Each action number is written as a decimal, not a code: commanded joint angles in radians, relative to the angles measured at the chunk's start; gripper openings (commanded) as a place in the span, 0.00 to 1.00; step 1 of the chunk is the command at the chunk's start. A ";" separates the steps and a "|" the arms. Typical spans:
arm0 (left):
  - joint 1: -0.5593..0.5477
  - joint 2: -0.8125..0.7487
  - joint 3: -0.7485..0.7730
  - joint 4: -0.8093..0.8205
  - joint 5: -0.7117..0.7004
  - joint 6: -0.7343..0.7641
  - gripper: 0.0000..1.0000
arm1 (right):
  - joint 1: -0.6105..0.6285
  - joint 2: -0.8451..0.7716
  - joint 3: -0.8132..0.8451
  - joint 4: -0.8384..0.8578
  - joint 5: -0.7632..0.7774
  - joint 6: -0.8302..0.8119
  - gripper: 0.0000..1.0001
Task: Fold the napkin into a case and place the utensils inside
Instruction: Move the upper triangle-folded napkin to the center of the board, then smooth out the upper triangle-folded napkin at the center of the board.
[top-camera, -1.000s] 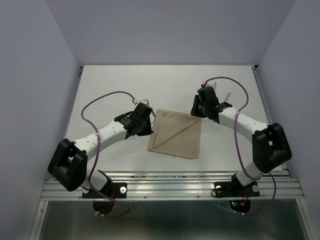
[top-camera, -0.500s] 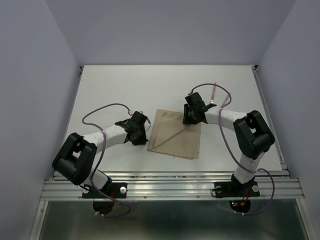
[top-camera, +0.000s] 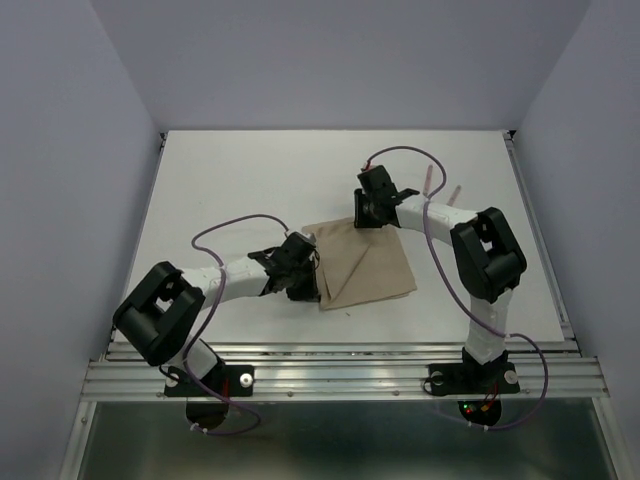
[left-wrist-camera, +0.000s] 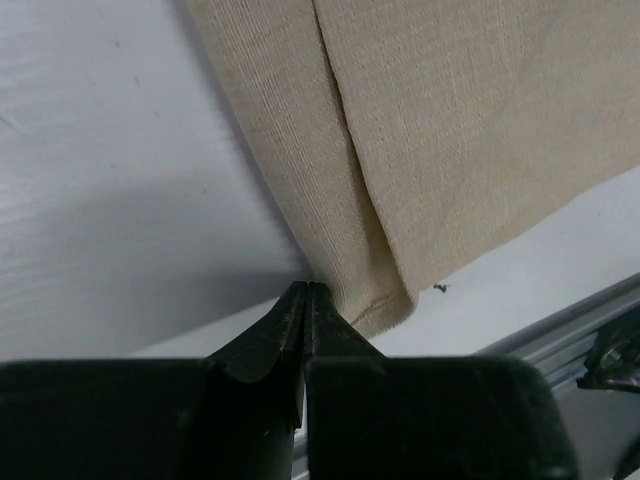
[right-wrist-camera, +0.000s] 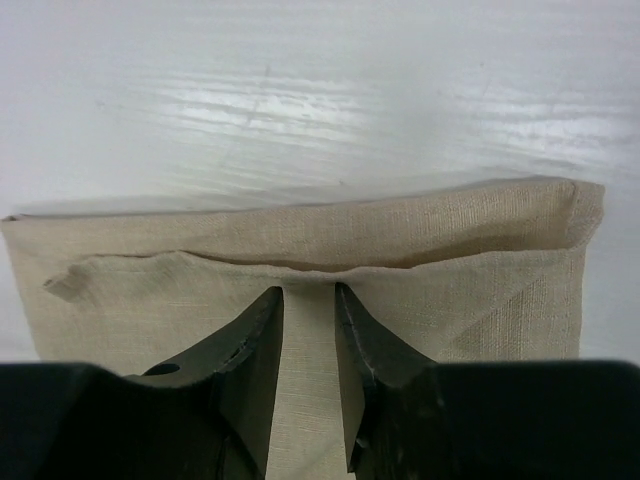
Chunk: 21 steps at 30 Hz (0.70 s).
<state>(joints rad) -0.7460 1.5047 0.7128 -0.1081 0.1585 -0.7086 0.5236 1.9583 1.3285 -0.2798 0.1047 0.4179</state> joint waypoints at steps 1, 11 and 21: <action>-0.012 -0.108 -0.004 -0.069 0.006 -0.022 0.11 | 0.024 -0.018 0.090 -0.030 -0.019 -0.044 0.34; 0.313 -0.382 0.011 -0.275 -0.103 0.078 0.16 | 0.182 -0.151 -0.029 -0.059 0.047 0.028 0.38; 0.349 -0.348 0.039 -0.239 -0.074 0.044 0.16 | 0.355 -0.323 -0.314 -0.003 0.027 0.226 0.33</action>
<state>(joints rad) -0.4019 1.1259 0.7292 -0.3622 0.0586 -0.6697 0.8333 1.6608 1.0534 -0.3092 0.1253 0.5591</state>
